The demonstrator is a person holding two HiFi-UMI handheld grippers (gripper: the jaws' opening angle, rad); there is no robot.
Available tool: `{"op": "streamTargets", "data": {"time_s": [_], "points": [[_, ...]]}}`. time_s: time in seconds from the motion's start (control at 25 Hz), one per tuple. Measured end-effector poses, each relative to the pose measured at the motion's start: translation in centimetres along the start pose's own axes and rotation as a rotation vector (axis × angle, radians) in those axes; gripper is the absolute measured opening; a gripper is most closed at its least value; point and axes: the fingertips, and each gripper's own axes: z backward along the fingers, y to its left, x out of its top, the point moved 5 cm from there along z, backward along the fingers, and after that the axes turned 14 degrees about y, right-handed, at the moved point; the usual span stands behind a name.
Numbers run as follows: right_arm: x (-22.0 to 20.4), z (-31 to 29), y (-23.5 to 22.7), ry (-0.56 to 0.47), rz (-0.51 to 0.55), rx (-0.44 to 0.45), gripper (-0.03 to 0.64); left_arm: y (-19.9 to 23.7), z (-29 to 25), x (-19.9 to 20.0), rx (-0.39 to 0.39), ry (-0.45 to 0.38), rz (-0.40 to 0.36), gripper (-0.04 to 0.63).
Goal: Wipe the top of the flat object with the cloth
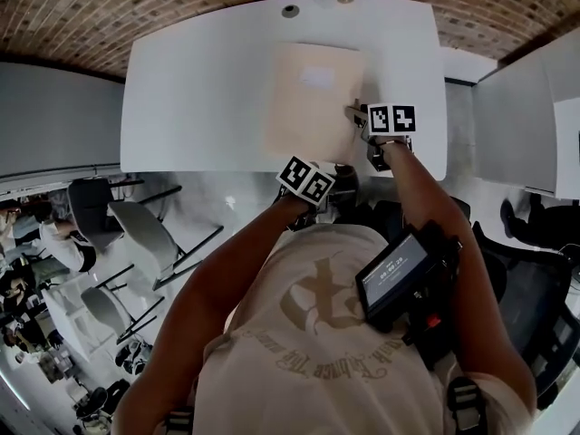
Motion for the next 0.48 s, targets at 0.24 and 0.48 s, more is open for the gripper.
{"op": "streamTargets", "data": {"time_s": [0.24, 0.48], "points": [[0.0, 3.4, 1.0, -0.120, 0.012, 0.003, 0.119, 0.2, 6.8, -1.0, 0.020, -0.235, -0.056, 0.109], [0.1, 6.5, 3.3, -0.221, 0.104, -0.017, 0.038, 4.2, 15.4, -3.1, 0.200, -0.491, 0.008, 0.109]]}}
